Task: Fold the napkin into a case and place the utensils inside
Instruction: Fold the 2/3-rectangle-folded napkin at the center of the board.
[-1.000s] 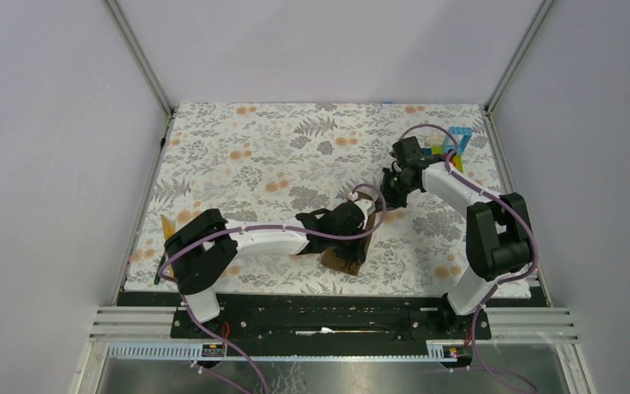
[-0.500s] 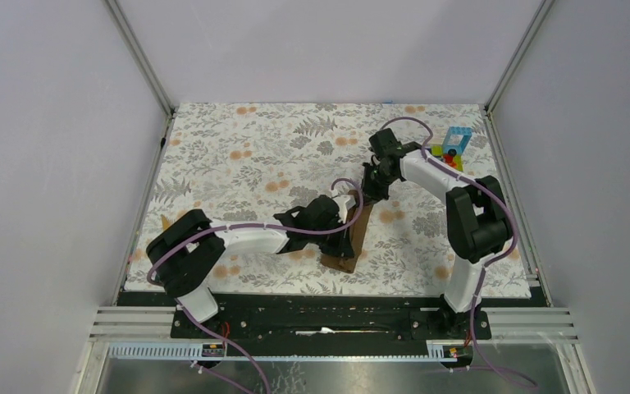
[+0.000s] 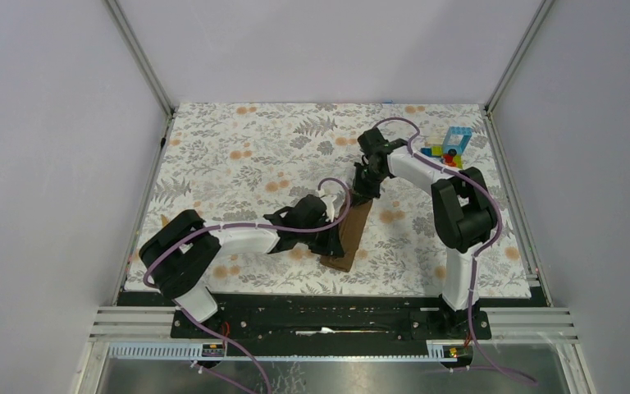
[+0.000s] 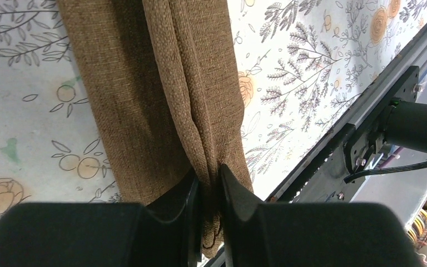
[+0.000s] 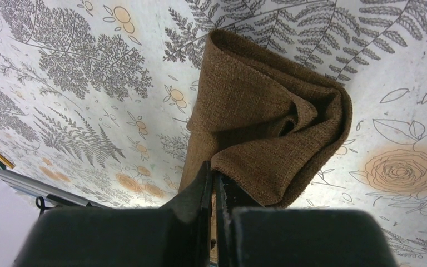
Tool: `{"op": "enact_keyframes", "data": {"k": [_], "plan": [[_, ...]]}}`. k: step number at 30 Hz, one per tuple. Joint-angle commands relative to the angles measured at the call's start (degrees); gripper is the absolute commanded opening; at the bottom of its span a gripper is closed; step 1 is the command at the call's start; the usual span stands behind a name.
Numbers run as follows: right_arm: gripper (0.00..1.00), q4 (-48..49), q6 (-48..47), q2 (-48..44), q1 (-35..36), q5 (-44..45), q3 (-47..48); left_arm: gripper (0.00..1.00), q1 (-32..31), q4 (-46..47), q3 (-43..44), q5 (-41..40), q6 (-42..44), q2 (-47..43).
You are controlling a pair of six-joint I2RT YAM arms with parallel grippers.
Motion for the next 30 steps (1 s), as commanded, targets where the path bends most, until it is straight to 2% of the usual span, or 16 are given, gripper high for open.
{"op": "enact_keyframes", "data": {"k": [1, 5, 9, 15, 18, 25, 30], "plan": [[0.00, 2.1, 1.2, 1.8, 0.0, 3.0, 3.7, 0.21, 0.9, -2.9, -0.2, 1.2, 0.8, -1.9], [0.00, 3.9, 3.1, 2.0, 0.0, 3.7, 3.2, 0.27, 1.1, -6.6, 1.2, -0.7, 1.7, -2.2], [0.00, 5.5, 5.3, 2.5, 0.0, 3.7, 2.8, 0.41, 1.0, -9.3, 2.4, -1.6, 2.1, -4.0], [0.00, 6.6, 6.4, 3.0, 0.0, 3.5, 2.4, 0.55, 1.0, -15.5, 6.8, -3.8, 2.8, -7.6], [0.00, 6.7, 6.3, 2.9, 0.0, 3.4, 1.9, 0.61, 1.1, -19.6, 10.4, -7.7, 3.0, -7.3], [0.00, 6.9, 5.4, 2.4, 0.0, 2.8, 1.3, 0.65, 1.2, -27.5, 17.8, -15.0, 2.4, -1.8], [0.00, 6.9, 4.5, 1.6, 0.0, 2.9, 1.0, 0.67, 1.3, -29.4, 17.9, -16.5, 2.5, -2.6]]}}
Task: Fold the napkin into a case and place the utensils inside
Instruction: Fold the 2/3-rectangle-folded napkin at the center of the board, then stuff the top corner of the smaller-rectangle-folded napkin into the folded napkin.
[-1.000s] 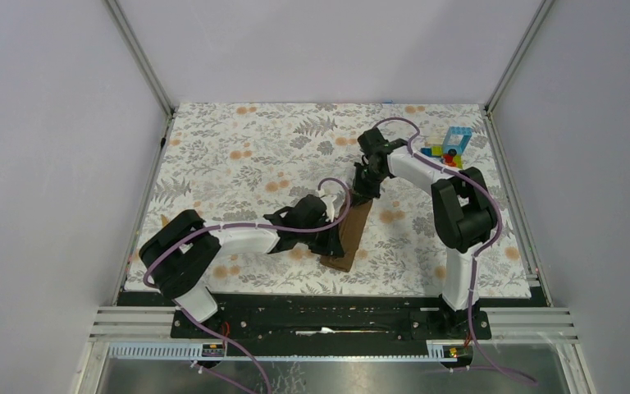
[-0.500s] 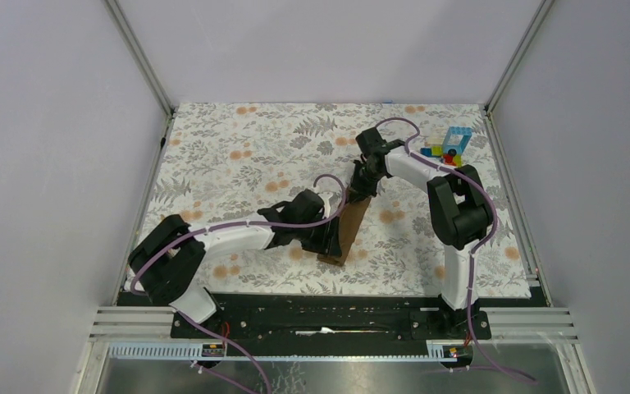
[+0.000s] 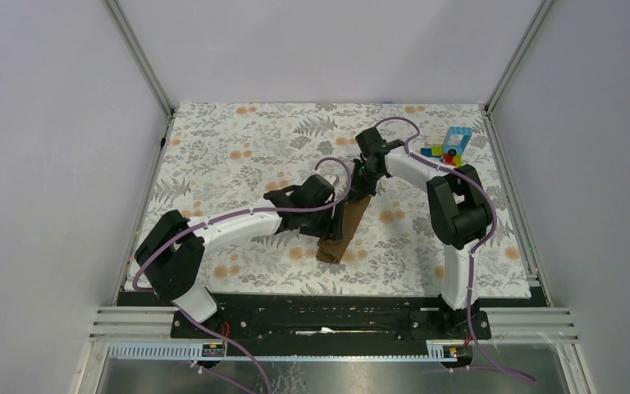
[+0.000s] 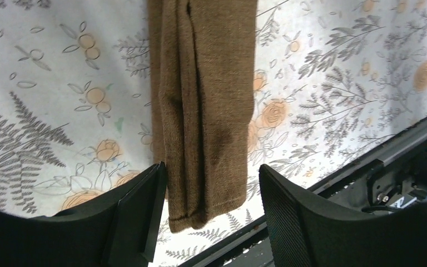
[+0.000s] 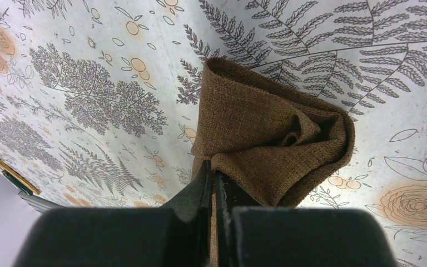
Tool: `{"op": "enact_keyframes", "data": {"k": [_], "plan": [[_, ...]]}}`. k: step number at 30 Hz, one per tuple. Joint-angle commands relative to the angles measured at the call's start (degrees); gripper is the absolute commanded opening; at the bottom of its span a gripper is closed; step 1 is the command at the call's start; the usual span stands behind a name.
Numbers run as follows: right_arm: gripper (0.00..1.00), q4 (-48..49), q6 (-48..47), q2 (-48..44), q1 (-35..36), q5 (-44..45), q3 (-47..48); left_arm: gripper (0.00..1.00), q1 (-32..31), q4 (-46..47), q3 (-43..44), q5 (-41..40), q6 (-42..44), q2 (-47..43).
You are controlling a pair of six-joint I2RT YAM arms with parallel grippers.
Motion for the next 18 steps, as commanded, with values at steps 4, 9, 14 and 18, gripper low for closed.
{"op": "enact_keyframes", "data": {"k": [4, 9, 14, 18], "plan": [[0.00, 1.9, -1.2, -1.3, -0.1, 0.5, 0.0, 0.69, 1.2, -2.8, 1.6, -4.3, 0.7, -0.7], [0.00, 2.5, -1.7, -2.3, 0.0, -0.2, -0.9, 0.68, 4.1, -0.7, 4.6, 1.5, 1.9, 3.2], [0.00, 3.2, -2.2, -2.8, -0.1, -0.5, -2.0, 0.67, 6.0, 4.0, 6.0, 5.1, 2.0, 8.3], [0.00, 3.4, -2.5, -3.1, 0.0, -0.9, -2.6, 0.65, 6.6, 5.8, 6.8, 6.1, 2.3, 11.6]]}}
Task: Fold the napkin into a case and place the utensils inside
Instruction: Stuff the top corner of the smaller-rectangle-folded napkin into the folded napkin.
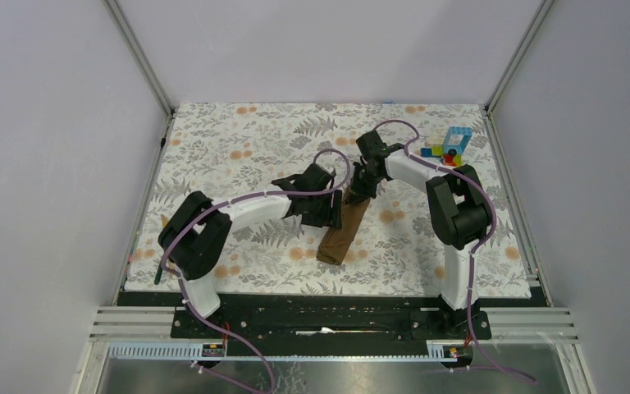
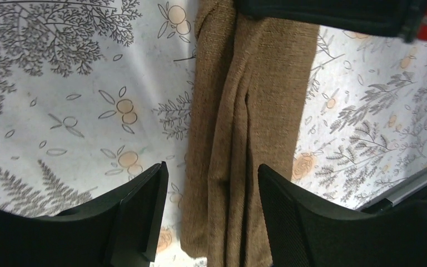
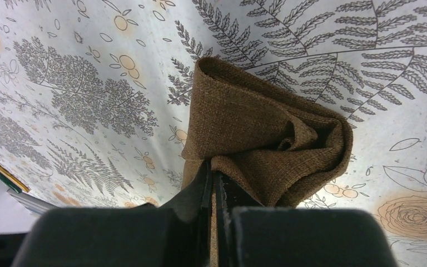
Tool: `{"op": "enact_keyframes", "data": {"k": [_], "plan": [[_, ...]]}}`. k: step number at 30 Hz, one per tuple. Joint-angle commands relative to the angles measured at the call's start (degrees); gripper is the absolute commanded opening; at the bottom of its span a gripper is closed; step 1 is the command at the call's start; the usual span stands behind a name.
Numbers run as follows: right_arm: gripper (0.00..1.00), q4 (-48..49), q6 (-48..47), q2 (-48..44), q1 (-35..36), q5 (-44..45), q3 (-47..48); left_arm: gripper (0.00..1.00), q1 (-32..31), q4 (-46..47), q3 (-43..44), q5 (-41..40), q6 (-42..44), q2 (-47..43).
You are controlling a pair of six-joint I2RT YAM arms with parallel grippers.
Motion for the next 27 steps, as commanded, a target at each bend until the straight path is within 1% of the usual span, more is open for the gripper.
{"op": "enact_keyframes", "data": {"k": [1, 4, 7, 10, 14, 18, 21, 25, 27], "plan": [[0.00, 1.3, -1.1, -3.1, 0.0, -0.3, -0.5, 0.65, 0.7, 5.0, 1.9, 3.2, 1.2, 2.5], [0.05, 1.3, -1.5, -3.5, 0.0, -0.4, -0.4, 0.57, 1.2, 6.5, 0.3, 3.1, 0.5, 2.6], [0.14, 0.9, -2.4, -4.2, -0.1, -0.4, -0.3, 0.42, 1.4, 7.8, -2.0, 2.6, -0.2, 2.4], [0.31, -1.3, -5.2, -5.4, 0.0, -1.1, 0.3, 0.34, 1.5, 10.9, -6.1, 3.0, -1.6, 1.0], [0.59, -3.1, -10.0, -10.9, -0.1, -1.7, -1.5, 0.30, 1.6, 16.0, -11.8, 5.1, -4.4, -0.9], [0.81, -3.7, -13.5, -18.0, -0.2, -2.0, -5.4, 0.28, 1.7, 19.9, -15.7, 6.4, -7.3, -2.1], [0.89, -1.7, -15.1, -22.1, -1.1, -2.9, -10.8, 0.27, 1.6, 21.7, -17.4, 7.0, -8.3, -2.8], [0.94, 5.4, -14.6, -24.9, -3.1, -8.3, -18.9, 0.24, 1.6, 21.7, -18.3, 7.4, -9.2, -2.9], [0.95, 9.7, -14.1, -24.8, -3.4, -8.9, -21.8, 0.24, 1.6, 24.5, -19.8, 8.2, -11.0, -3.3]]}}
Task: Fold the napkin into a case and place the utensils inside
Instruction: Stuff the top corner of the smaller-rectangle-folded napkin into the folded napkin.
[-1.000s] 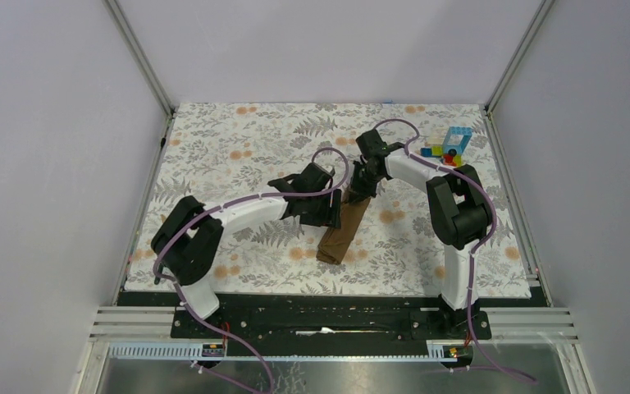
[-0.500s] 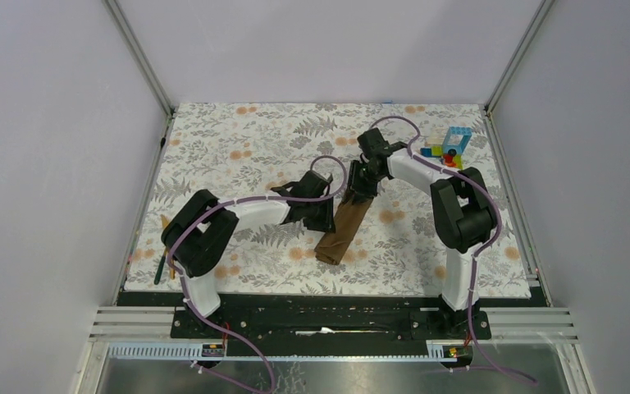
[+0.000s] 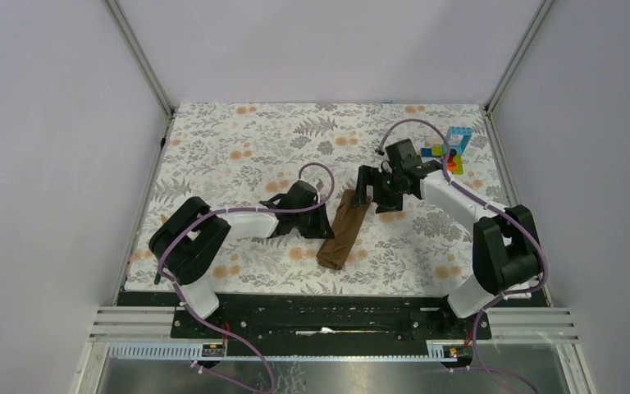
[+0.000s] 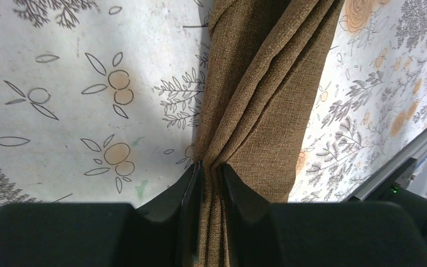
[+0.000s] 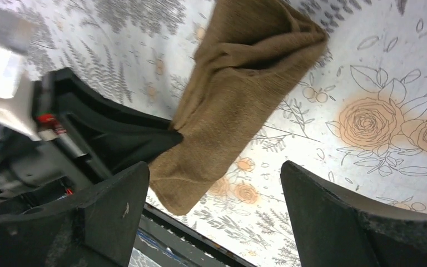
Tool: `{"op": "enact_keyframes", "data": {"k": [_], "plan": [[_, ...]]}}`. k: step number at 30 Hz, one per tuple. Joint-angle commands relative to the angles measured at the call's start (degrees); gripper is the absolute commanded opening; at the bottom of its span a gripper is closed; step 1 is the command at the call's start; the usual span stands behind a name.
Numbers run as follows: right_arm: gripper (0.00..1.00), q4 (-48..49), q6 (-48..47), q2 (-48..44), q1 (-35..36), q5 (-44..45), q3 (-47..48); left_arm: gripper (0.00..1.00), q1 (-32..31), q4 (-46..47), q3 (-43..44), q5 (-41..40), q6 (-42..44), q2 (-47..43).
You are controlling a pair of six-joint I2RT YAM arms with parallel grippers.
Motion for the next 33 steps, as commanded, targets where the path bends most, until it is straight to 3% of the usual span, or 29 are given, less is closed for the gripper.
{"op": "enact_keyframes", "data": {"k": [1, 6, 11, 15, 20, 25, 33], "plan": [[0.94, 9.3, -0.1, 0.7, -1.5, -4.3, -6.3, 0.23, -0.1, 4.5, -4.0, 2.6, -4.0, -1.8], [0.89, 23.6, 2.9, 5.9, -3.0, -11.6, -10.3, 0.21, -0.7, 13.5, -10.3, 3.8, -11.8, -3.0], [0.79, 28.8, 5.1, 13.5, -2.4, -15.6, -6.4, 0.20, -3.3, 19.4, -14.3, 0.7, -18.1, -4.1], [0.79, 29.3, 5.8, 16.4, -0.9, -15.9, -2.9, 0.20, -5.1, 22.8, -14.8, -1.1, -22.0, -2.9], [0.91, 14.5, 1.5, 13.1, 0.5, -1.6, 1.9, 0.18, -5.5, 27.0, -16.6, -2.3, -25.2, -1.8], [0.95, 11.5, -0.4, 4.4, 2.5, 6.0, -1.0, 0.17, -6.2, 25.5, -16.7, -4.2, -24.5, -3.2], [0.70, 16.3, 2.3, 2.4, 7.3, 8.3, -3.3, 0.16, -6.7, 24.3, -16.2, -4.6, -24.1, -3.5]]}}
